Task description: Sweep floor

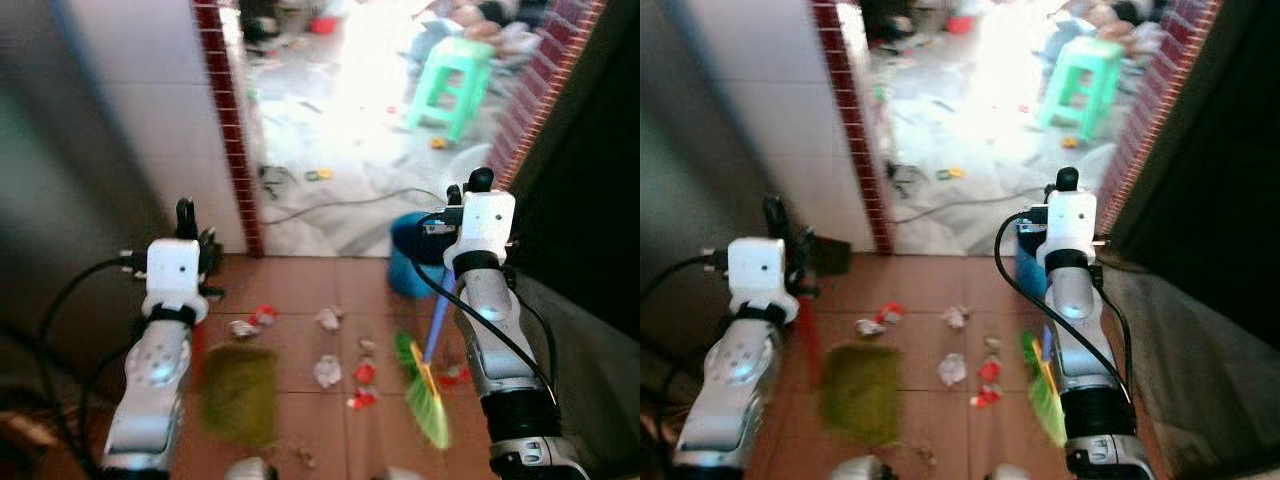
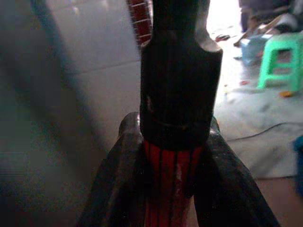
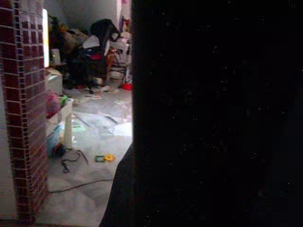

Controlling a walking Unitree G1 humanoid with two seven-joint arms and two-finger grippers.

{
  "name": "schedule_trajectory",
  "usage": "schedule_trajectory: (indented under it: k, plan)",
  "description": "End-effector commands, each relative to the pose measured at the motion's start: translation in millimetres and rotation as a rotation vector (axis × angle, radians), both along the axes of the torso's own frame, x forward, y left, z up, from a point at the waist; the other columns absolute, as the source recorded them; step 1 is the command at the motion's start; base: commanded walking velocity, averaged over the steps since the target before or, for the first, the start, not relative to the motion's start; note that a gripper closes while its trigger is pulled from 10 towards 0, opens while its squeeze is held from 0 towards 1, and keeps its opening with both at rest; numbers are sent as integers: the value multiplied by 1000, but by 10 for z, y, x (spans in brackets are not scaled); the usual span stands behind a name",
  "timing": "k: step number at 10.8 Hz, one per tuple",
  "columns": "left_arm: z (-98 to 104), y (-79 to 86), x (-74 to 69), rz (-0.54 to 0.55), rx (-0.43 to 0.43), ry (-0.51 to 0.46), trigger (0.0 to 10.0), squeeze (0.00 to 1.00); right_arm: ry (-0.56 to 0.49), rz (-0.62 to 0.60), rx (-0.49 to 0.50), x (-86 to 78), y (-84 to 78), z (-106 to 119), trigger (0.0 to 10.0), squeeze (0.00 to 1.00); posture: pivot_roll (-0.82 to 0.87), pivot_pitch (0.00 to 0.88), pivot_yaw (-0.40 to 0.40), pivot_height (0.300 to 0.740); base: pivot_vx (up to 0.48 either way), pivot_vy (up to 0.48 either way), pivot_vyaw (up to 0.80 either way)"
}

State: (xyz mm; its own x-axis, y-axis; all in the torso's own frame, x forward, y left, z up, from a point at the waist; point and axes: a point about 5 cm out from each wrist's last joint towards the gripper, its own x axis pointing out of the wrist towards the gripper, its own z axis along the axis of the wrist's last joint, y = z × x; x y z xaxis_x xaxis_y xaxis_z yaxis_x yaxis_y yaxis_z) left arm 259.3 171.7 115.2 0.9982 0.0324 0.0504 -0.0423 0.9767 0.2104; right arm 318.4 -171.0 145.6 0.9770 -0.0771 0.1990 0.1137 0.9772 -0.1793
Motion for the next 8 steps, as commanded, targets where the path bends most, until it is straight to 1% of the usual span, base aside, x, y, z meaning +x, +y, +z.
schedule_trajectory:
  k: [1,2,3,5,6,7,8]
  plan:
    - [112,0,5,-7,15,-50,10000,0,-52,-2,-22,33,-8,124,10000,0,6,0,38,740,0,0,0]
    - [29,8,1,-8,44,2,10000,0,-53,1,-21,42,7,124,10000,0,11,0,36,740,0,0,0]
    - [-85,-35,-2,-23,41,49,10000,0,-51,6,-21,40,20,118,10000,0,10,0,33,740,0,0,0]
    - [-169,-156,8,-64,37,62,10000,0,-35,12,-22,20,21,90,10000,0,-2,0,20,740,0,0,0]
    - [-194,-192,15,-72,40,58,10000,0,-26,17,-23,13,25,78,10000,0,-2,0,20,740,0,0,0]
    - [-259,-240,69,-65,23,59,10000,0,-19,27,-28,12,25,76,10000,0,-3,0,12,740,0,0,0]
    - [-256,-268,119,-60,21,38,10000,0,-16,26,-26,21,20,77,10000,0,6,0,3,740,0,0,0]
